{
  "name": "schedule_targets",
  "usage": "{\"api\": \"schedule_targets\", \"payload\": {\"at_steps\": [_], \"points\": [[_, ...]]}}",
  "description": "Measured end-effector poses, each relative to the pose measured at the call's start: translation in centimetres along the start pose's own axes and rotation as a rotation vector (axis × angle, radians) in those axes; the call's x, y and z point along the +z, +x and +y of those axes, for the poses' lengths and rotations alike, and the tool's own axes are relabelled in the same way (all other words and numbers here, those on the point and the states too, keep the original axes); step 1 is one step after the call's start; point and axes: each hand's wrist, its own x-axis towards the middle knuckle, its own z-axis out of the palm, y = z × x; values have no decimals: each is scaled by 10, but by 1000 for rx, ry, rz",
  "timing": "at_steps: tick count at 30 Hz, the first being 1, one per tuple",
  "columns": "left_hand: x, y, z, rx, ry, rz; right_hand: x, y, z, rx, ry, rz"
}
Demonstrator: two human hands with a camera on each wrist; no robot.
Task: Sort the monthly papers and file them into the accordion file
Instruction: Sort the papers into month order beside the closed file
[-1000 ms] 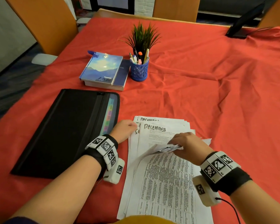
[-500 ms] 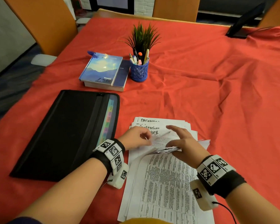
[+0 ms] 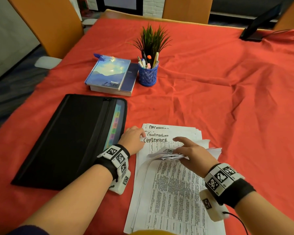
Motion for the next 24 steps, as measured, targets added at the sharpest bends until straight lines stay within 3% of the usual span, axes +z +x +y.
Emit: {"api": "schedule_targets", "payload": {"at_steps": [3, 7, 9, 13, 15, 18, 21, 24], "points": [[-5, -3, 3, 39, -185, -22, 0, 3, -1, -5, -15, -8], [-18, -12, 14, 154, -534, -314, -1, 13, -1, -24, -39, -33], [-23, -13, 18, 148, -612, -384, 0, 18, 0, -58, -59, -40], [-22, -1, 10, 4, -639, -216, 1, 18, 0, -77, -81, -46], [-16, 9, 2, -4, -372, -109, 2, 16, -1, -94, -76, -34], [-7, 16, -3, -31, -103, -127, 1, 15, -2, -71, -53, -27], [-9, 16, 0, -34, -138, -98, -2, 14, -3, -23, -47, -47], [-17, 9, 7, 15, -322, -30, -3, 15, -3, -63, -55, -6]]}}
